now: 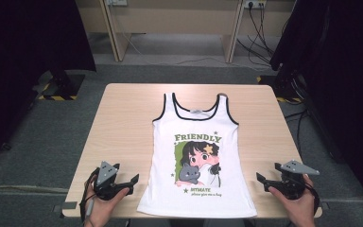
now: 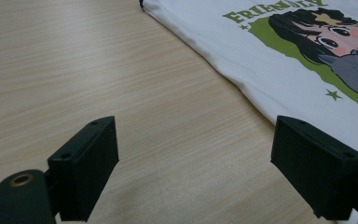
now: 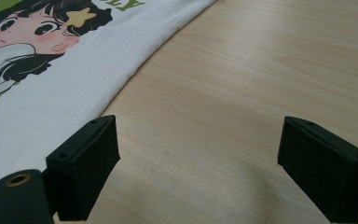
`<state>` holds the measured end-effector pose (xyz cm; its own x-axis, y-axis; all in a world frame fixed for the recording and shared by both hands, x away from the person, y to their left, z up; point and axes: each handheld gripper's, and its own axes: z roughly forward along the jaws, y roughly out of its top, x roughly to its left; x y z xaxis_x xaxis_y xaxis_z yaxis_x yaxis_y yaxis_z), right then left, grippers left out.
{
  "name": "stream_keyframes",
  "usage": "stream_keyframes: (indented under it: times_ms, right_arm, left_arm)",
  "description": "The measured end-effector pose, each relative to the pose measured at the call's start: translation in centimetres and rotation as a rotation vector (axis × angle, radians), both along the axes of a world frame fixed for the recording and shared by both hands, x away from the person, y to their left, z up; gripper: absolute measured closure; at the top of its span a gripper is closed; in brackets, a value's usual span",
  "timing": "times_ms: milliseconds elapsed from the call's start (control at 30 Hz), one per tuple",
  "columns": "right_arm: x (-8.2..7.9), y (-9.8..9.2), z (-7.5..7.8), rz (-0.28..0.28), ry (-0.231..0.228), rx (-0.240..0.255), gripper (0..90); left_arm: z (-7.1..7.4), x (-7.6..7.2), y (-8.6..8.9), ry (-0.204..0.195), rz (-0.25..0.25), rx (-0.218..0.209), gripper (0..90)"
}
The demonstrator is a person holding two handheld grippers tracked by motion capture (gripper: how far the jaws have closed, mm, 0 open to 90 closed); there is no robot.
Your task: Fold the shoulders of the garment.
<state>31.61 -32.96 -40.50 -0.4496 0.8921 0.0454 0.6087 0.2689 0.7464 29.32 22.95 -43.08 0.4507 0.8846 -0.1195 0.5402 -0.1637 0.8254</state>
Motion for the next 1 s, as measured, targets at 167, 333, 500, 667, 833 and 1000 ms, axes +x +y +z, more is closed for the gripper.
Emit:
stream_keyframes:
  times_ms: [167, 333, 500, 667, 833, 1000]
  right_arm:
    - [0.0, 0.0, 0.0, -0.004, -0.003, 0.0, 12.9]
    - [0.0, 0.0, 0.1, -0.003, -0.008, 0.0, 12.9]
    - [0.0, 0.0, 0.2, -0.006, -0.014, 0.002, 12.8]
    - [0.1, 0.1, 0.2, -0.004, -0.015, 0.003, 12.7]
    - [0.1, 0.2, 0.2, 0.0, -0.021, -0.004, 12.7]
    - [0.2, 0.0, 0.3, -0.007, -0.024, 0.0, 12.6]
  left_arm:
    - [0.0, 0.0, -0.1, -0.003, -0.002, 0.006, 13.9]
    - [0.0, 0.1, -0.1, -0.006, -0.004, 0.006, 14.1]
    - [0.3, 0.6, -0.3, -0.013, -0.012, 0.009, 14.2]
    - [0.4, 1.5, -0.6, -0.01, -0.026, 0.017, 14.7]
    - [0.8, 2.6, -0.9, -0.018, -0.032, 0.027, 15.2]
    - [1.0, 3.2, -0.7, -0.021, -0.024, 0.025, 15.3]
